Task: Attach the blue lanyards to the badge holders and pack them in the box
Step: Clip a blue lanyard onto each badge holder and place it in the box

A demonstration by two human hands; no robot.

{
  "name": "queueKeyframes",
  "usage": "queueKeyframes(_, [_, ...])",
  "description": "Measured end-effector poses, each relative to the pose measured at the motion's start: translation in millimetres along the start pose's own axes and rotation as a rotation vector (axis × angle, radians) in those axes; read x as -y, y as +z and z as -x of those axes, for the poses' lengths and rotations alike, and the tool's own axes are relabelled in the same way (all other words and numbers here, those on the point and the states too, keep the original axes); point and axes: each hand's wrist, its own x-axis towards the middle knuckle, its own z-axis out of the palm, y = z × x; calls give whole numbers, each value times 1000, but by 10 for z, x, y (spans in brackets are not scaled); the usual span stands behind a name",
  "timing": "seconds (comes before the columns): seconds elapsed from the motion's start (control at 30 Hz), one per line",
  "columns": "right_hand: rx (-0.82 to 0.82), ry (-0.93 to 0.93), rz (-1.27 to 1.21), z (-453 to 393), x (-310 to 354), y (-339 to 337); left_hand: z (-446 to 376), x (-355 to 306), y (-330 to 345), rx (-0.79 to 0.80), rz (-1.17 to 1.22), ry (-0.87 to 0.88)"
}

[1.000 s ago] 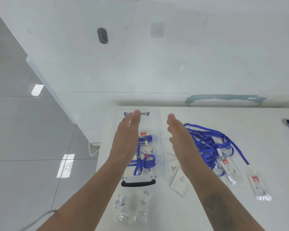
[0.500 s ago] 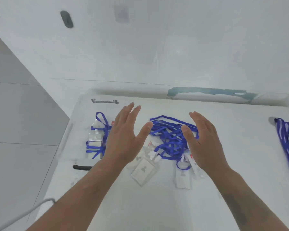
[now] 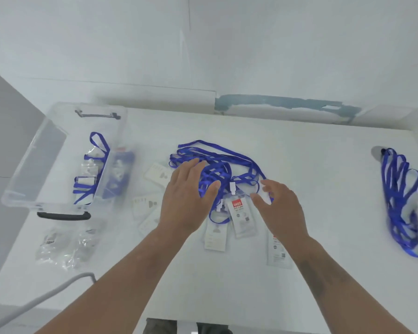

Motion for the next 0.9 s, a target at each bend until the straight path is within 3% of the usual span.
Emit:
queueKeyframes(0.3, [165, 219, -3, -209, -322, 630, 65, 141, 664, 194, -114, -120])
queueKeyframes(0.67, [201, 332, -245, -242, -336, 254, 10, 80, 745, 344, 50, -306])
queueKeyframes(0.77, [228, 384, -490, -186, -259, 97, -47, 54, 723, 376, 132, -370])
queueKeyframes(0.9, [293, 545, -988, -93, -54, 8, -141, -29, 579, 511, 566, -544])
